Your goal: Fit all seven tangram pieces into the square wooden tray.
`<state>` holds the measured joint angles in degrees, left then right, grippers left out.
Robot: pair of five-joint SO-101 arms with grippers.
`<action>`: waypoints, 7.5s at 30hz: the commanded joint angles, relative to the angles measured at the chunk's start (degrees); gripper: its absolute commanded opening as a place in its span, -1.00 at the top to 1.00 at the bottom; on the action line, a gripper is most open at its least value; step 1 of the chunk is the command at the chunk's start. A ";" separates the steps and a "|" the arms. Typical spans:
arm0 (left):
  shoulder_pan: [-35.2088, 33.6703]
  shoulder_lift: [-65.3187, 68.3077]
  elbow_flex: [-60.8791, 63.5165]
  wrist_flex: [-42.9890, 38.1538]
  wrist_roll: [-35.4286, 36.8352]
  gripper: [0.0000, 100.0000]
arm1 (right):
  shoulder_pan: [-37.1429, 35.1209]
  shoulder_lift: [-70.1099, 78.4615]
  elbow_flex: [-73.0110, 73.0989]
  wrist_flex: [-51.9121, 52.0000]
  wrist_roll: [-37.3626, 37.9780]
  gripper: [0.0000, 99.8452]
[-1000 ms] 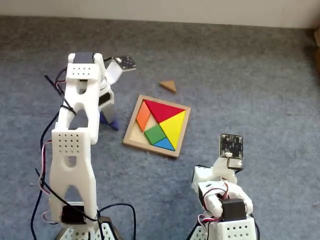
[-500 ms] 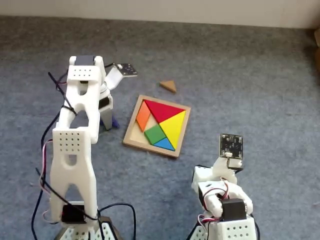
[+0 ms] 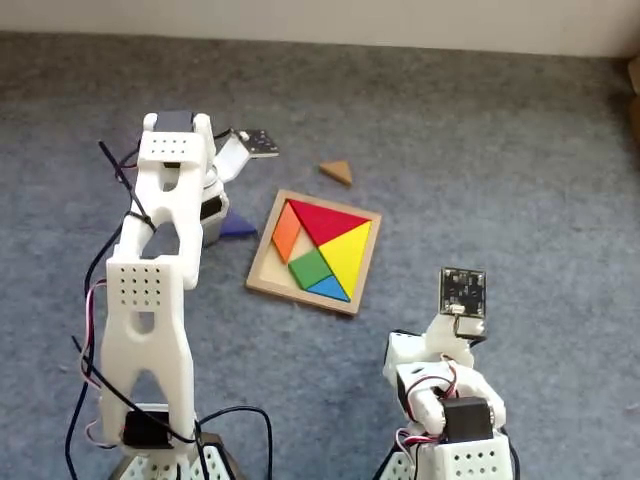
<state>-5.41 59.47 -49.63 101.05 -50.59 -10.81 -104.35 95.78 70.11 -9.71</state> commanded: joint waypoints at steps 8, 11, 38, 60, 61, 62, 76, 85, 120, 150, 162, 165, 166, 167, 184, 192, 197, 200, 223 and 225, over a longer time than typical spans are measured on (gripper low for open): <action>1.98 -15.16 6.99 0.18 6.15 0.92 | 1.01 -0.92 6.81 -1.27 0.44 0.99; 2.42 -19.30 9.36 -0.18 6.24 0.71 | 1.01 -0.92 6.81 -1.27 0.44 0.99; 7.08 -4.44 4.18 -13.36 7.82 0.54 | 1.01 -0.92 6.81 -1.27 0.44 0.99; 11.03 -3.74 -1.80 -1.76 5.36 0.84 | 1.01 -0.92 6.81 -1.27 0.44 0.99; 11.03 -3.74 -3.03 -0.62 5.36 0.86 | 1.01 -0.92 6.81 -1.27 0.44 0.99; 11.03 -3.74 -3.82 0.00 5.54 0.89 | 1.01 -0.92 6.81 -1.27 0.44 0.99; 12.88 -19.74 4.44 0.53 19.43 0.99 | 1.01 -0.92 6.81 -1.27 0.44 0.99; 16.66 -39.08 21.32 -0.62 42.20 0.99 | 1.01 -0.92 6.81 -1.27 0.44 0.99; 23.69 -41.36 49.54 -30.86 92.04 0.98 | 1.01 -0.92 6.81 -1.01 0.44 0.99; 20.79 -41.27 49.45 -29.27 91.96 0.86 | 1.01 -0.92 6.81 -1.01 0.44 0.99; 19.03 -41.89 49.63 -29.10 94.51 0.65 | 1.01 -0.92 6.81 -1.01 0.44 0.99; 18.24 -41.89 49.10 -27.16 94.51 0.68 | 1.01 -0.92 6.81 -0.92 0.44 0.99; 18.15 -41.98 48.48 -25.93 94.51 0.68 | 1.01 -0.92 6.81 -0.92 0.44 0.99; 18.15 -41.98 47.60 -24.62 94.51 0.68 | 1.01 -0.92 6.81 -0.92 0.44 0.99; 14.73 -41.98 43.47 -13.98 94.33 0.68 | 1.01 -0.92 6.81 -0.92 0.44 0.99; 10.68 -41.98 36.00 -6.59 91.60 0.68 | 1.01 -0.92 6.81 -0.92 0.44 0.99; 5.93 -40.75 35.38 -6.95 91.60 0.68 | 1.01 -0.92 6.81 -0.92 0.44 0.99; 3.65 -37.41 35.03 -8.00 91.52 0.68 | 1.01 -0.92 6.81 -0.92 0.44 0.99; 18.77 -26.33 30.64 -2.55 91.43 0.68 | 1.01 -0.92 6.81 -0.92 0.44 0.99; 18.33 -27.21 30.29 -1.49 91.43 0.68 | 1.01 -0.92 6.81 -0.92 0.44 0.99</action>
<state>12.97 34.15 -16.57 97.54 41.36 -10.81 -104.35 95.78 70.11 -9.71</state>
